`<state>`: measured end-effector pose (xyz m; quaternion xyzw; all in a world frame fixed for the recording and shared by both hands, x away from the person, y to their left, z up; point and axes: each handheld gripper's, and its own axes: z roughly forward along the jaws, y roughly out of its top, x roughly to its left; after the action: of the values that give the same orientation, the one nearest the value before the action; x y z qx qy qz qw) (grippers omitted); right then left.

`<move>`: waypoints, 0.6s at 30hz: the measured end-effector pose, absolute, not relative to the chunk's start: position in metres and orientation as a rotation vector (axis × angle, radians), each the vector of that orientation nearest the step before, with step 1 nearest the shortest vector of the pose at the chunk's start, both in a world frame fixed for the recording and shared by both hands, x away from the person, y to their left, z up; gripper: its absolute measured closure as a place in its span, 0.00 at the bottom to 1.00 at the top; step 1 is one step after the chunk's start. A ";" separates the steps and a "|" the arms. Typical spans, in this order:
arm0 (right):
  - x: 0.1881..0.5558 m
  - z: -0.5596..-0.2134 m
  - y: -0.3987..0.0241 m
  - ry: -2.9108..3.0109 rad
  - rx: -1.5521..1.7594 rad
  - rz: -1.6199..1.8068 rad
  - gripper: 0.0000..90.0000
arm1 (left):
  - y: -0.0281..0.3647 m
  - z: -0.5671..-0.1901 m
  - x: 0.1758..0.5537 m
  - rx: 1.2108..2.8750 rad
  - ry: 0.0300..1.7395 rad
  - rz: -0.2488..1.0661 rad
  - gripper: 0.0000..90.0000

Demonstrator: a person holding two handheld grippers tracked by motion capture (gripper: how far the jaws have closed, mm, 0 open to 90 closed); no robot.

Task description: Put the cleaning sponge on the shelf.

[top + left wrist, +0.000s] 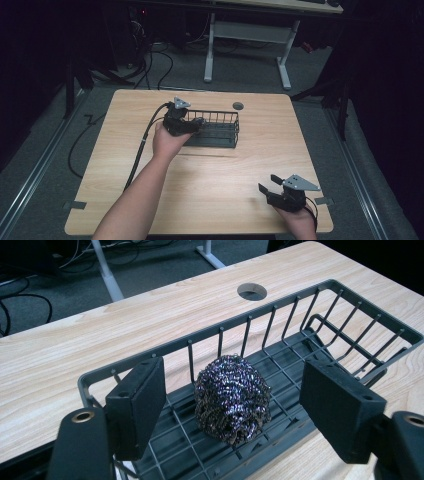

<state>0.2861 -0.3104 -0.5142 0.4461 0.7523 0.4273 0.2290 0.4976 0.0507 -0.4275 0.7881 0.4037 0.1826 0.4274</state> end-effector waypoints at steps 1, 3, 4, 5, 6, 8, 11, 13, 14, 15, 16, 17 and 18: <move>0.286 -0.514 -0.310 2.071 1.230 1.176 0.42 | 0.052 -0.428 0.496 1.965 1.008 0.453 0.29; 0.286 -0.514 -0.310 2.071 1.224 1.174 0.42 | 0.056 -0.428 0.492 1.967 1.002 0.456 0.29; 0.286 -0.514 -0.310 2.070 1.225 1.175 0.42 | 0.058 -0.428 0.489 1.968 1.003 0.460 0.29; 0.286 -0.514 -0.310 2.070 1.227 1.174 0.42 | 0.060 -0.428 0.487 1.970 1.003 0.454 0.28; 0.286 -0.514 -0.310 2.070 1.227 1.174 0.42 | 0.062 -0.429 0.485 1.967 1.004 0.450 0.28; 0.286 -0.514 -0.311 2.069 1.229 1.176 0.42 | 0.069 -0.428 0.477 1.955 1.006 0.448 0.28; 0.286 -0.513 -0.311 2.065 1.230 1.176 0.42 | 0.080 -0.426 0.466 1.939 0.999 0.449 0.28; 0.285 -0.513 -0.310 2.068 1.218 1.175 0.42 | 0.086 -0.425 0.459 1.936 0.996 0.451 0.28; 0.285 -0.513 -0.310 2.069 1.217 1.174 0.42 | 0.092 -0.426 0.453 1.931 0.991 0.448 0.28; 0.285 -0.513 -0.310 2.067 1.213 1.176 0.42 | 0.095 -0.427 0.450 1.930 0.992 0.444 0.28; 0.285 -0.513 -0.310 2.067 1.214 1.175 0.42 | 0.099 -0.429 0.445 1.926 0.992 0.439 0.27; 0.285 -0.513 -0.310 2.069 1.211 1.173 0.42 | 0.104 -0.431 0.439 1.925 0.991 0.437 0.27; 0.285 -0.513 -0.309 2.071 1.211 1.170 0.42 | 0.108 -0.433 0.435 1.921 0.992 0.439 0.27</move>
<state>0.2852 -0.3093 -0.5129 0.4409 0.7543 0.4263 0.2341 0.4350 0.1076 -0.4333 0.7772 0.4013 0.1775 0.4510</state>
